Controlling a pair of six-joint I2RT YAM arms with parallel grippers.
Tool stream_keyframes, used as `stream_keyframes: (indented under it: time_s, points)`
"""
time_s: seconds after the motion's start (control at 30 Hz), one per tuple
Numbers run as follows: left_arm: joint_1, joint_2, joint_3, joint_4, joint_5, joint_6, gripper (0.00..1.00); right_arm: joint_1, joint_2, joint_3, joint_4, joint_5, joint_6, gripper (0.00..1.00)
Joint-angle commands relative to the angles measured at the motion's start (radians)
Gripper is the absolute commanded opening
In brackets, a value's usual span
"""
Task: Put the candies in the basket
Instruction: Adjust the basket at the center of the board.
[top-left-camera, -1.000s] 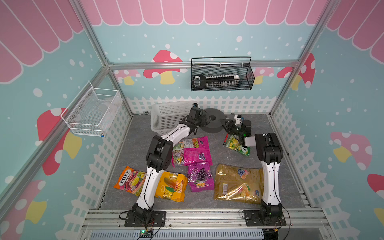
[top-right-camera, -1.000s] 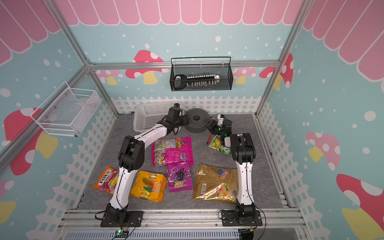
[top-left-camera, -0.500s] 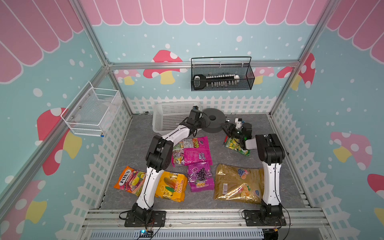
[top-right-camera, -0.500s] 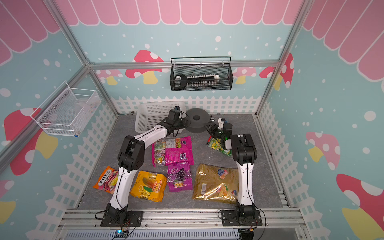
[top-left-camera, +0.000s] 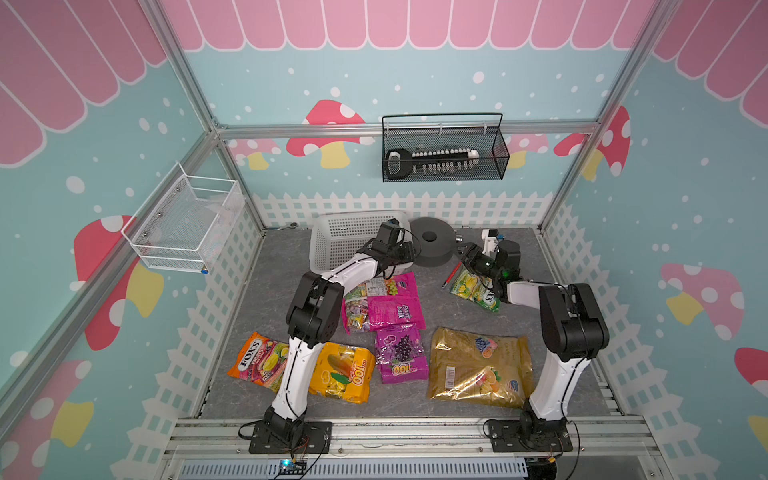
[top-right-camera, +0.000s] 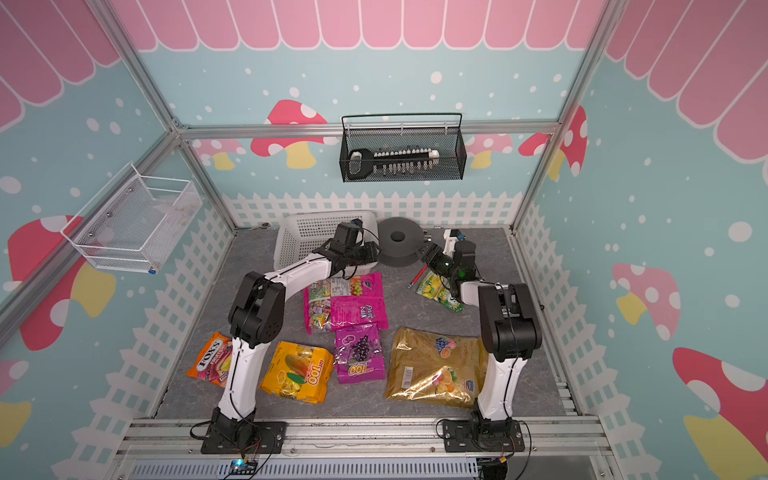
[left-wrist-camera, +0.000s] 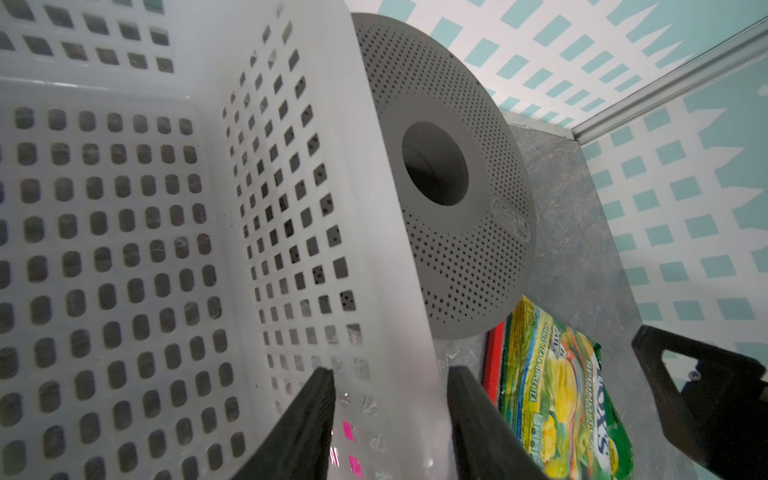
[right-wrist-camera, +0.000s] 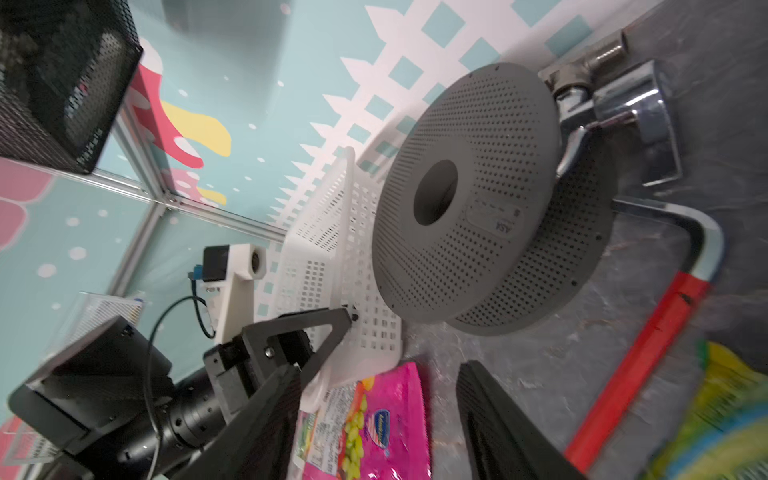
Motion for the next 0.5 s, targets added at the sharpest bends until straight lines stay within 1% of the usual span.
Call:
stream_keyframes:
  time_s: [0.0, 0.13, 0.27, 0.43, 0.47]
  points:
    - [-0.023, -0.035, -0.032, -0.053, 0.077, -0.023, 0.49, -0.003, -0.081, -0.021, -0.296, 0.127, -0.211, 0.67]
    - [-0.029, -0.042, -0.042, -0.054, 0.104, -0.016, 0.48, -0.003, -0.162, -0.07, -0.438, 0.247, -0.295, 0.69]
    - [-0.036, -0.056, -0.059, -0.054, 0.116, -0.016, 0.48, -0.003, -0.212, -0.081, -0.598, 0.432, -0.352, 0.72]
    - [-0.044, -0.066, -0.067, -0.054, 0.148, -0.022, 0.49, -0.004, -0.223, -0.072, -0.723, 0.604, -0.35, 0.76]
    - [-0.045, -0.072, -0.069, -0.054, 0.154, -0.025, 0.5, -0.006, -0.22, -0.069, -0.746, 0.632, -0.338, 0.77]
